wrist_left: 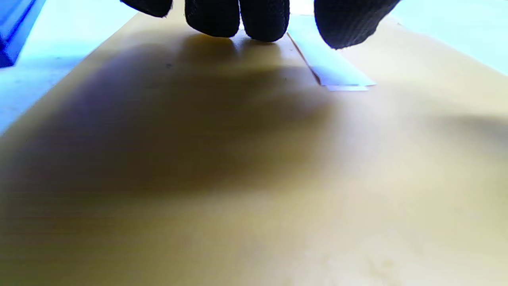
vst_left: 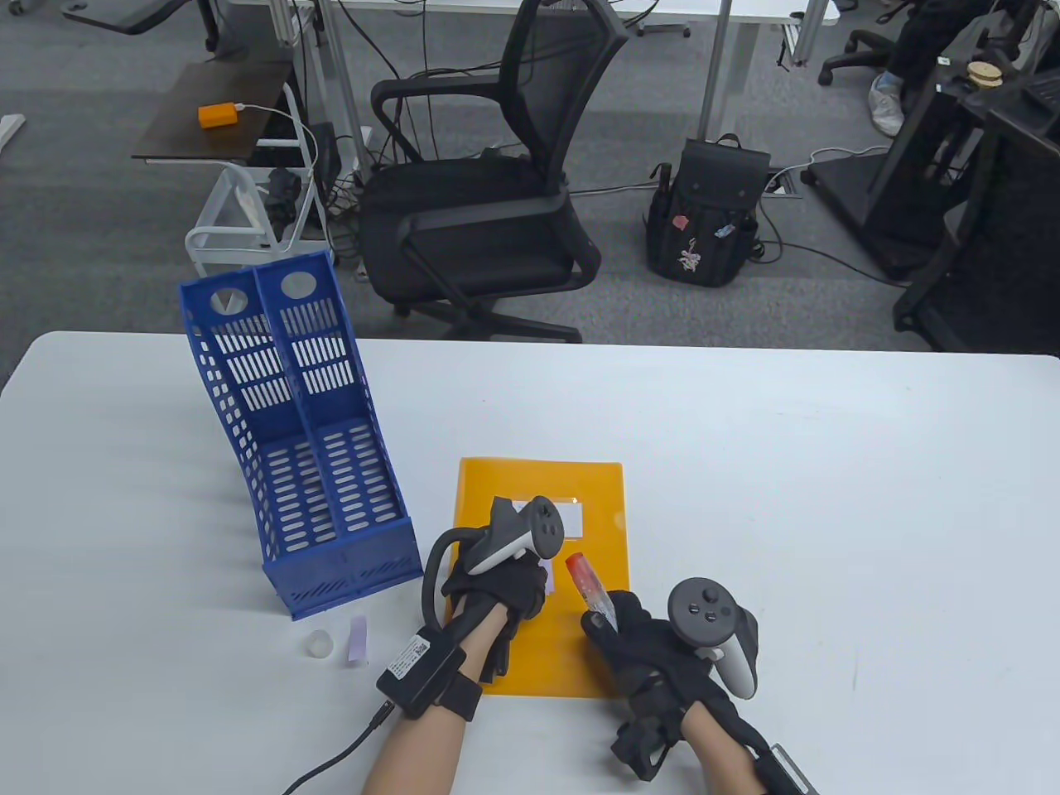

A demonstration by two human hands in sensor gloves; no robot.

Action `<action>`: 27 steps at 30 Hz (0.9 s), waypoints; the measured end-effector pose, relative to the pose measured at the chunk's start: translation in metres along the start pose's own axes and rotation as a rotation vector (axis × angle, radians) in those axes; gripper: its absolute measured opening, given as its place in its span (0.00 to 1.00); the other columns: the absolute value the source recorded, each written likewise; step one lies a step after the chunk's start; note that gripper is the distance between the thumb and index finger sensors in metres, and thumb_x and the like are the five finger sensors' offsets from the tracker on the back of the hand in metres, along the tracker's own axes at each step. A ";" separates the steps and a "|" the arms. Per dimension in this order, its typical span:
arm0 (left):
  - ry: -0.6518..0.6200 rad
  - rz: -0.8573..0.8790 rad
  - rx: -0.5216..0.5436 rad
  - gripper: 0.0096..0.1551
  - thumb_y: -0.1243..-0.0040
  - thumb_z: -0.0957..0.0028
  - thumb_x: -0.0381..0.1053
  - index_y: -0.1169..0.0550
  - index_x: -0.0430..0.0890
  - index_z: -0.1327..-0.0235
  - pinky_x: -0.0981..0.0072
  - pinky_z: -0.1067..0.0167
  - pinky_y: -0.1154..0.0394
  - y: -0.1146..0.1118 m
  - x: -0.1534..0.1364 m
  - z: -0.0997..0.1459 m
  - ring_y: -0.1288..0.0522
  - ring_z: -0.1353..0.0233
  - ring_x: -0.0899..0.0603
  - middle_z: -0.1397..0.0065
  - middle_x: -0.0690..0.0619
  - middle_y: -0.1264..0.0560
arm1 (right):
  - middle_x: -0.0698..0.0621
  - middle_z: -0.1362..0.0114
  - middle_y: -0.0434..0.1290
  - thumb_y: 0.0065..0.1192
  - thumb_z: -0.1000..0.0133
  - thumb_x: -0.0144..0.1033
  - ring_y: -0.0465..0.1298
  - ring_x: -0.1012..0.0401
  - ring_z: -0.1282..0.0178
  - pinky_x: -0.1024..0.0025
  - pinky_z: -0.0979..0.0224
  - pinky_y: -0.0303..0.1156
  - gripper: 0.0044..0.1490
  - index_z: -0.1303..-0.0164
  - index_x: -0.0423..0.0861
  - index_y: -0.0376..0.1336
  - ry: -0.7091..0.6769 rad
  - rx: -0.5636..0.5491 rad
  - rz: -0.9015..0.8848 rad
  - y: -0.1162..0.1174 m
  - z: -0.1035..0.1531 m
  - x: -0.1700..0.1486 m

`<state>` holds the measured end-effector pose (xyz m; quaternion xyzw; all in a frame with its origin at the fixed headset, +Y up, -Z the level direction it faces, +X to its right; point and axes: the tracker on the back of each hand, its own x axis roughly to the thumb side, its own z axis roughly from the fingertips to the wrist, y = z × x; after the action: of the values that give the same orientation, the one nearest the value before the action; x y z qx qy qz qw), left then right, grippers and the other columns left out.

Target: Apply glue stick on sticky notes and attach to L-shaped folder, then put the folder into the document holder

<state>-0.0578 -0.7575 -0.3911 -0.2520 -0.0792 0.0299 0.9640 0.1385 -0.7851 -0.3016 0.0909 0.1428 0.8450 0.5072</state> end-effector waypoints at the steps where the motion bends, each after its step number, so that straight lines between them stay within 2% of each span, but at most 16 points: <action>1: -0.013 0.018 -0.004 0.42 0.46 0.43 0.56 0.52 0.55 0.21 0.34 0.25 0.44 0.001 -0.001 0.003 0.41 0.18 0.40 0.16 0.51 0.41 | 0.29 0.28 0.62 0.53 0.44 0.48 0.68 0.36 0.32 0.45 0.36 0.70 0.40 0.33 0.32 0.54 0.001 0.001 -0.001 0.000 0.000 0.000; 8: -0.101 0.125 0.027 0.41 0.46 0.43 0.58 0.48 0.56 0.20 0.34 0.25 0.44 0.017 -0.007 0.032 0.41 0.18 0.38 0.15 0.49 0.41 | 0.29 0.29 0.66 0.58 0.45 0.47 0.71 0.37 0.34 0.46 0.38 0.73 0.39 0.32 0.34 0.57 0.006 -0.028 -0.006 -0.001 0.002 0.001; 12: -0.137 0.121 0.123 0.39 0.44 0.44 0.55 0.43 0.53 0.21 0.35 0.26 0.41 0.032 -0.014 0.062 0.36 0.21 0.37 0.18 0.47 0.36 | 0.29 0.32 0.69 0.59 0.46 0.48 0.74 0.36 0.38 0.45 0.41 0.74 0.39 0.33 0.34 0.60 -0.029 -0.078 -0.007 -0.004 0.007 0.007; 17: -0.110 0.037 0.235 0.31 0.45 0.43 0.53 0.33 0.51 0.25 0.37 0.28 0.36 0.042 -0.037 0.100 0.29 0.26 0.39 0.23 0.48 0.28 | 0.30 0.36 0.73 0.61 0.47 0.48 0.81 0.41 0.47 0.48 0.50 0.78 0.39 0.33 0.34 0.63 -0.083 -0.144 0.024 -0.008 0.016 0.015; 20: -0.066 -0.026 0.278 0.28 0.47 0.43 0.53 0.29 0.52 0.28 0.38 0.30 0.34 0.041 -0.057 0.119 0.27 0.28 0.39 0.26 0.48 0.25 | 0.32 0.40 0.76 0.63 0.47 0.48 0.83 0.45 0.53 0.50 0.53 0.79 0.40 0.33 0.33 0.64 -0.113 -0.169 0.028 -0.009 0.021 0.020; 27: 0.057 -0.140 0.323 0.25 0.40 0.47 0.59 0.24 0.53 0.38 0.37 0.29 0.35 0.020 -0.109 0.142 0.28 0.27 0.39 0.28 0.49 0.23 | 0.36 0.45 0.79 0.66 0.48 0.46 0.84 0.48 0.58 0.53 0.57 0.80 0.40 0.33 0.33 0.65 -0.181 -0.209 0.114 -0.005 0.029 0.032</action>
<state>-0.1898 -0.6821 -0.2938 -0.0883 -0.0633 -0.0319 0.9936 0.1360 -0.7506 -0.2755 0.1213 0.0021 0.8711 0.4760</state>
